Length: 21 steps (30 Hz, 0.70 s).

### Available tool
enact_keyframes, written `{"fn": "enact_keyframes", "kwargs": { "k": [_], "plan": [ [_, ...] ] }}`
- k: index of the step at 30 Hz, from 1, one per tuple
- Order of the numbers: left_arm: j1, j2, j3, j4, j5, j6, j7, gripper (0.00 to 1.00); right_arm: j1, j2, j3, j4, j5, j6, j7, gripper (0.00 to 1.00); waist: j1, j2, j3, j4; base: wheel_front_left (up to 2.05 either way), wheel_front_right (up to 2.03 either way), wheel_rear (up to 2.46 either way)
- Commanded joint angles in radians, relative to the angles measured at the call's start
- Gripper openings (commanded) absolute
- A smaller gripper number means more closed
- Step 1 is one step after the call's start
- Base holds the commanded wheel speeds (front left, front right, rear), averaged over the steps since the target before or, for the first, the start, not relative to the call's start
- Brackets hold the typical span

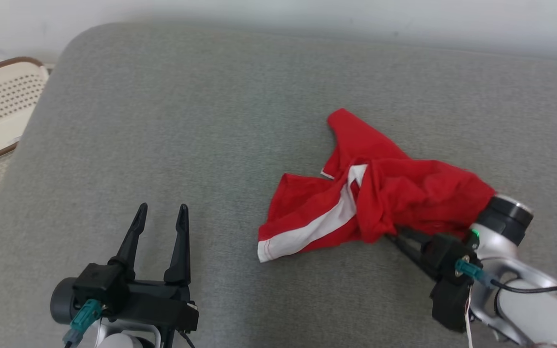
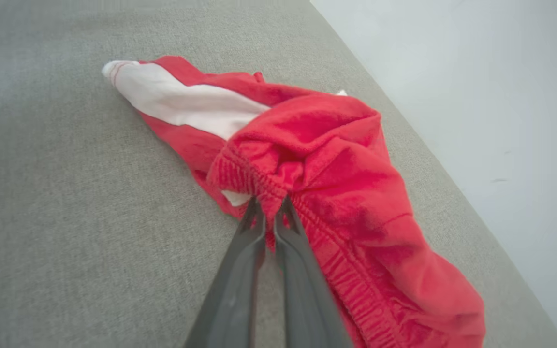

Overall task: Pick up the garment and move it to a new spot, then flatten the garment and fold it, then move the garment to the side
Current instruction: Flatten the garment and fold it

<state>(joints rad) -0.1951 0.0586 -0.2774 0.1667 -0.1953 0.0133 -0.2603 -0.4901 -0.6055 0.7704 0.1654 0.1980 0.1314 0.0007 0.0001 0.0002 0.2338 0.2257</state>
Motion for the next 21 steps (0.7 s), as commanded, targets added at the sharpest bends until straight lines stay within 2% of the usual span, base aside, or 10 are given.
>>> {"fn": "enact_keyframes", "kwargs": {
  "k": [1,5,9,15,17,21],
  "plan": [
    [0.006,0.004,0.008,-0.003,0.012,-0.001,-0.005,1.00,0.025,-0.013,0.008,-0.037,0.023,-0.001,0.015,0.00,-0.0001,-0.0002,-0.019,-0.046,0.00,0.00,0.00],
    [0.021,0.016,0.030,-0.006,0.020,0.000,-0.005,1.00,0.082,-0.050,-0.020,-0.167,0.117,-0.001,0.073,0.00,-0.0001,-0.0002,-0.037,-0.096,0.00,0.00,0.00],
    [0.033,0.031,0.050,-0.014,0.027,0.002,-0.005,1.00,0.153,-0.108,-0.066,-0.287,0.216,-0.001,0.178,0.00,-0.0001,-0.0002,-0.045,-0.141,0.00,0.00,0.00],
    [0.044,0.044,0.071,-0.026,0.031,0.004,-0.005,1.00,0.259,-0.199,-0.166,-0.462,0.490,-0.001,0.375,0.00,-0.0001,-0.0002,-0.038,-0.176,0.00,0.00,0.00],
    [0.043,0.045,0.075,-0.031,0.028,0.005,-0.005,1.00,0.304,-0.220,-0.250,-0.506,0.631,-0.001,0.459,0.00,-0.0001,-0.0002,-0.032,-0.179,0.00,0.00,0.00],
    [0.028,0.040,0.068,-0.030,0.032,-0.001,-0.005,1.00,0.318,-0.218,-0.338,-0.498,0.801,-0.001,0.549,0.00,-0.0001,-0.0002,-0.016,-0.166,0.00,0.00,0.00]
  ]
}}
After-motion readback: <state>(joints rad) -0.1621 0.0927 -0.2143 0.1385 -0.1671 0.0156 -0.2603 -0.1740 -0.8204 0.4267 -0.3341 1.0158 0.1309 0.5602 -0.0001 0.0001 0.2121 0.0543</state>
